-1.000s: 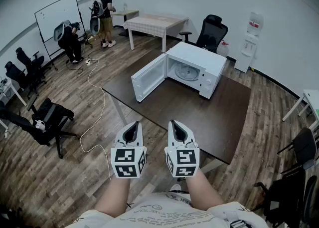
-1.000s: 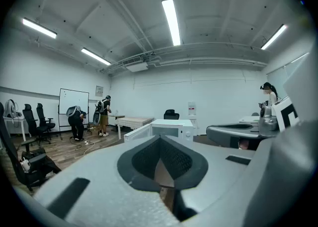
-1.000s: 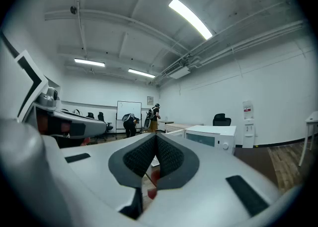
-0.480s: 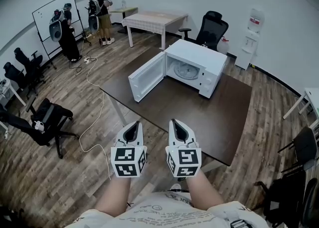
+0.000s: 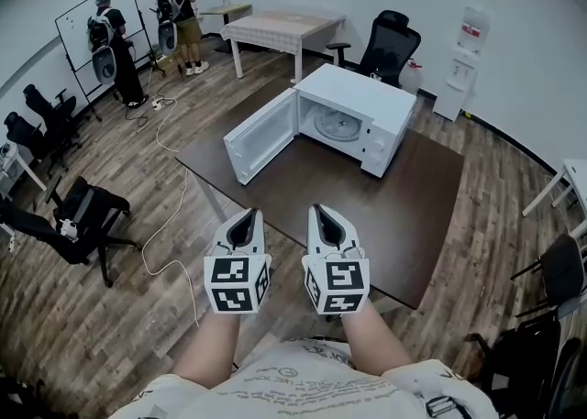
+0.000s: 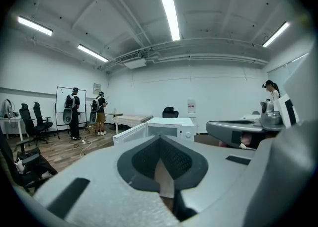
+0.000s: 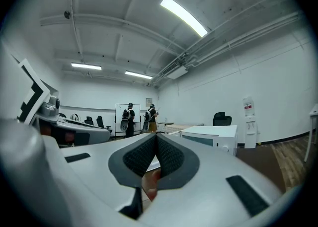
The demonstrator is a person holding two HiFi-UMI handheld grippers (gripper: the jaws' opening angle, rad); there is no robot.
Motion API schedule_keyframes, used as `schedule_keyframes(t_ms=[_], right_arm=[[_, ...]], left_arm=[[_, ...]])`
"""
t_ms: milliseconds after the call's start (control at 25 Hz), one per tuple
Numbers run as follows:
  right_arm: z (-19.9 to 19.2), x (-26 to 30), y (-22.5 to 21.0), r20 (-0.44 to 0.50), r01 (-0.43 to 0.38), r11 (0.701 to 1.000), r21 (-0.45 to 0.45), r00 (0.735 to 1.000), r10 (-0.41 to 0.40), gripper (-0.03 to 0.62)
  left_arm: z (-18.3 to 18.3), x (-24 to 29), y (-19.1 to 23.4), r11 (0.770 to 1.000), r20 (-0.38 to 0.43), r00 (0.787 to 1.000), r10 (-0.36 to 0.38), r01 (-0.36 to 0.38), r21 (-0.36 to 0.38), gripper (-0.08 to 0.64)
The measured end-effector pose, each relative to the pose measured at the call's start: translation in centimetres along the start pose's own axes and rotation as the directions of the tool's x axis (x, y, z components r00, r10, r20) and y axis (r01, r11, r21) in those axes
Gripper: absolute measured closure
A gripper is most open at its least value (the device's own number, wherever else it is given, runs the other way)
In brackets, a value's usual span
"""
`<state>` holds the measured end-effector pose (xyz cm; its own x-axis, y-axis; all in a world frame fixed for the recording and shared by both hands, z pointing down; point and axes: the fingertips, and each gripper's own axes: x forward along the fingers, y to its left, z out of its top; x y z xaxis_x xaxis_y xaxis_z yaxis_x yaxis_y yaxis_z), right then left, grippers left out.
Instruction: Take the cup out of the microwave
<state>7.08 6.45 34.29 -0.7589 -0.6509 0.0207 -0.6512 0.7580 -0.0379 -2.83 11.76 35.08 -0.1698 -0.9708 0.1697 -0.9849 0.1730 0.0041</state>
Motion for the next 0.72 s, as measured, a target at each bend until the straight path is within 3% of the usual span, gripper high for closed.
schedule_keyframes(t_ms=[720], right_arm=[[0.0,1.8,-7.2,-0.007,0.004,1.000,-0.023,1.000,-0.004,0.581]], left_arm=[[1.0,7.3,-4.4,1.000,-0.002,1.000,-0.010,0.010,-0.013,0.552]])
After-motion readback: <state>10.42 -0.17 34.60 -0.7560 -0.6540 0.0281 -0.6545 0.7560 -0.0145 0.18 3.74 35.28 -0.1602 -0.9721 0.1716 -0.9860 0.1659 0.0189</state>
